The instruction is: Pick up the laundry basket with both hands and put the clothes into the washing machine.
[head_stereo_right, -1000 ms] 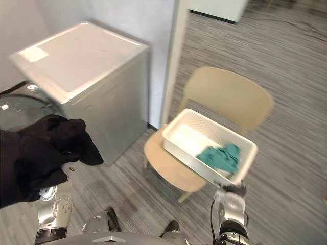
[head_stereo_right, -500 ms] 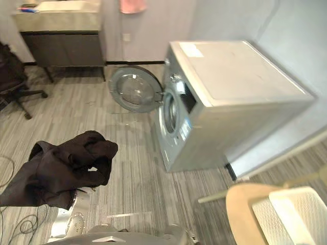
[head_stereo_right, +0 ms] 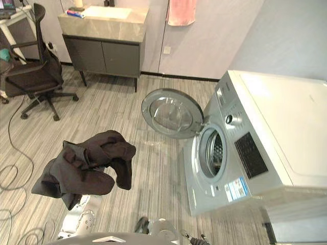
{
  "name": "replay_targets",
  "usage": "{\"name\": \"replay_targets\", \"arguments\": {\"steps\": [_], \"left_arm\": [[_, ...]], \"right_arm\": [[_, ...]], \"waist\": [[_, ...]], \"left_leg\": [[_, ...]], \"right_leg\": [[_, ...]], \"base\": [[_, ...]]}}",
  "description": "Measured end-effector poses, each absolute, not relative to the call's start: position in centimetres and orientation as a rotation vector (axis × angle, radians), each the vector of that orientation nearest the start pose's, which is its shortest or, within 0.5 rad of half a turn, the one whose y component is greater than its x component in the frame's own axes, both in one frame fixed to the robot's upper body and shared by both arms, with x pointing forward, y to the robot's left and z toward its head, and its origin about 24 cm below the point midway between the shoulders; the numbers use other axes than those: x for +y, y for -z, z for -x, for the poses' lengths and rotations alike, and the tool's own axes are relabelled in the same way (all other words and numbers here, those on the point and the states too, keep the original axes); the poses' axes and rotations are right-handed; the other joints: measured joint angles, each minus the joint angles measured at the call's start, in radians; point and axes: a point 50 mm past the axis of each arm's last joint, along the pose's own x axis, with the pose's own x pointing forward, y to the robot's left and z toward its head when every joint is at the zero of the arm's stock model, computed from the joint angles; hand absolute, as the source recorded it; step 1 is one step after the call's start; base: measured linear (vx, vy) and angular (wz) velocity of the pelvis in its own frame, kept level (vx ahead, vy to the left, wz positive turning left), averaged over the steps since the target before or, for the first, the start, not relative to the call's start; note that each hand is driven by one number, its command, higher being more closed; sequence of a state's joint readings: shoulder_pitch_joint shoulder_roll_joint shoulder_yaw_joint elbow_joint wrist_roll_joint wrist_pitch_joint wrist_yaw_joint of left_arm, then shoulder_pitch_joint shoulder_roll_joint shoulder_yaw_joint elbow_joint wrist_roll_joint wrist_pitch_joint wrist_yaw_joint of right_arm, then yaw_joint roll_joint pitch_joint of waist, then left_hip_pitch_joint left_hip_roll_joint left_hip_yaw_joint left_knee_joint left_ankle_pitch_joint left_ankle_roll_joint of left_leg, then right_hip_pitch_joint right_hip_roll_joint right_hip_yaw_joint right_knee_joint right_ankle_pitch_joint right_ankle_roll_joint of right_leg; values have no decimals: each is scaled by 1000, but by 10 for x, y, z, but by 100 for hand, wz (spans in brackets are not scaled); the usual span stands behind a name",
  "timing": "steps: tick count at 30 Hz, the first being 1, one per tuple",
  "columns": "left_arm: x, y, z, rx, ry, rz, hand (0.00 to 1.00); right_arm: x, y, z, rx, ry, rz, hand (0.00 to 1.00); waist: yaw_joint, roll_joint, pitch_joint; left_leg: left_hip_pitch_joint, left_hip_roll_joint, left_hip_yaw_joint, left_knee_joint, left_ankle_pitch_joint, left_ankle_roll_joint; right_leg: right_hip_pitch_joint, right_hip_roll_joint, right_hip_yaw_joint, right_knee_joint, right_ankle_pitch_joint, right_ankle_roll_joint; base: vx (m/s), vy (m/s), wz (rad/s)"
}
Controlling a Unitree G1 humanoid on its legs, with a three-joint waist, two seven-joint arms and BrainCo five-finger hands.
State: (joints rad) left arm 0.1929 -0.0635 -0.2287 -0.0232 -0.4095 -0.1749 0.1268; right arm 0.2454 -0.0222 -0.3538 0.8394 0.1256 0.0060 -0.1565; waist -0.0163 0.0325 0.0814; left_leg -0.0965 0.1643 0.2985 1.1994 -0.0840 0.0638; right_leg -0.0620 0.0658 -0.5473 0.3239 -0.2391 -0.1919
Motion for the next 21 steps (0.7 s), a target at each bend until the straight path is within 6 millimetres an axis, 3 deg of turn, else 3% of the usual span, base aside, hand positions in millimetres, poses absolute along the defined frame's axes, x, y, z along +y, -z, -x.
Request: {"name": "replay_targets", "arguments": {"steps": [1, 2, 4, 5, 6, 8, 9, 10, 11, 12, 13, 14, 17, 18, 19, 21], "left_arm": [[112, -17, -210, 53, -63, 498, 100], [117, -14, -206, 64, -89, 494, 100], [122, -6, -199, 97, -130, 490, 100], [124, -4, -196, 109, -143, 489, 100], [123, -4, -196, 111, -141, 488, 100], [125, -3, -196, 113, -147, 486, 100], [126, -4, -196, 110, -150, 485, 100], [126, -4, -196, 109, -152, 485, 100], [127, -1, -195, 119, -161, 483, 100], [127, 0, -194, 123, -164, 483, 100], [138, 8, -192, 148, -208, 460, 100], [141, 11, -190, 160, -234, 459, 100], [139, 12, -187, 170, -224, 455, 100], [139, 11, -187, 170, -221, 454, 100], [138, 10, -189, 163, -214, 454, 100], [139, 7, -194, 148, -202, 450, 100]], "right_arm": [[-227, 150, -61, 1040, 585, -107, 0], [-222, 147, -70, 1014, 546, -91, 0], [-212, 141, -85, 959, 483, -67, 0], [-202, 140, -92, 941, 431, -46, 0], [-198, 139, -97, 927, 417, -45, 0], [-189, 138, -101, 918, 390, -30, 0], [-188, 137, -105, 909, 375, -13, 0], [-188, 136, -107, 903, 372, -10, 0], [-192, 135, -108, 897, 368, 15, 0], [-194, 136, -105, 907, 368, 34, 0], [-185, 140, -105, 936, 352, 20, 0], [-180, 140, -105, 934, 346, 9, 0], [-172, 142, -104, 942, 321, 21, 0], [-172, 142, -103, 945, 317, 30, 0], [-174, 142, -104, 939, 317, 34, 0], [-176, 140, -111, 930, 314, 42, 0]], "waist": [[19, -4, -1], [31, -13, -1], [45, -33, -12], [43, -38, -12], [45, -41, -10], [54, -43, -12], [53, -43, -13], [53, -41, -14], [57, -19, -26], [60, 2, -33], [54, -36, -30], [40, -50, -40], [48, -79, -48], [46, -76, -48], [41, -73, -52], [41, -66, -48]], "left_leg": [[-84, 57, -29, 152, 3, 6], [-129, 91, -45, 196, -2, -1], [-202, 155, -56, 169, -29, -17], [-252, 185, -76, 78, -62, -20], [-266, 184, -91, 14, -76, -22], [-268, 143, -136, -251, -123, -48], [-267, 76, -204, -455, -135, -61], [-268, 32, -271, -602, -126, -71], [-243, -7, -401, -840, -48, -99], [-226, -6, -450, -899, 30, -157], [-202, -40, -426, -856, 36, -230], [-202, -43, -417, -830, 11, -218], [-232, -30, -354, -597, -143, -179], [-234, -32, -346, -579, -168, -170], [-231, -26, -277, -573, -210, -150], [-214, -6, -158, -591, -231, -124]], "right_leg": [[38, 24, 65, -2, -22, 5], [64, 27, 123, -7, -32, 10], [108, 26, 239, -37, -29, 27], [141, 12, 320, -55, -30, 54], [155, 6, 356, -61, -31, 58], [179, -29, 449, -68, -38, 82], [183, -66, 505, -66, -54, 117], [185, -89, 549, -61, -72, 151], [188, -109, 618, -51, -102, 203], [194, -109, 651, -47, -120, 231], [201, -149, 717, -47, -135, 256], [193, -157, 733, -49, -111, 254], [165, -184, 898, -56, -29, 283], [152, -194, 922, -59, -18, 290], [105, -219, 966, -63, 8, 307], [34, -251, 978, -76, 82, 318]], "base": [[376, 26, -157], [460, 64, -189], [471, 122, -187], [468, 176, -163], [549, 267, -167], [400, 299, -134], [446, 431, -123], [547, 576, -156], [467, 529, -139], [525, 656, -152], [411, 506, -103], [379, 464, -95], [294, 393, -138], [236, 380, -179], [162, 374, -173], [96, 404, -192]]}}
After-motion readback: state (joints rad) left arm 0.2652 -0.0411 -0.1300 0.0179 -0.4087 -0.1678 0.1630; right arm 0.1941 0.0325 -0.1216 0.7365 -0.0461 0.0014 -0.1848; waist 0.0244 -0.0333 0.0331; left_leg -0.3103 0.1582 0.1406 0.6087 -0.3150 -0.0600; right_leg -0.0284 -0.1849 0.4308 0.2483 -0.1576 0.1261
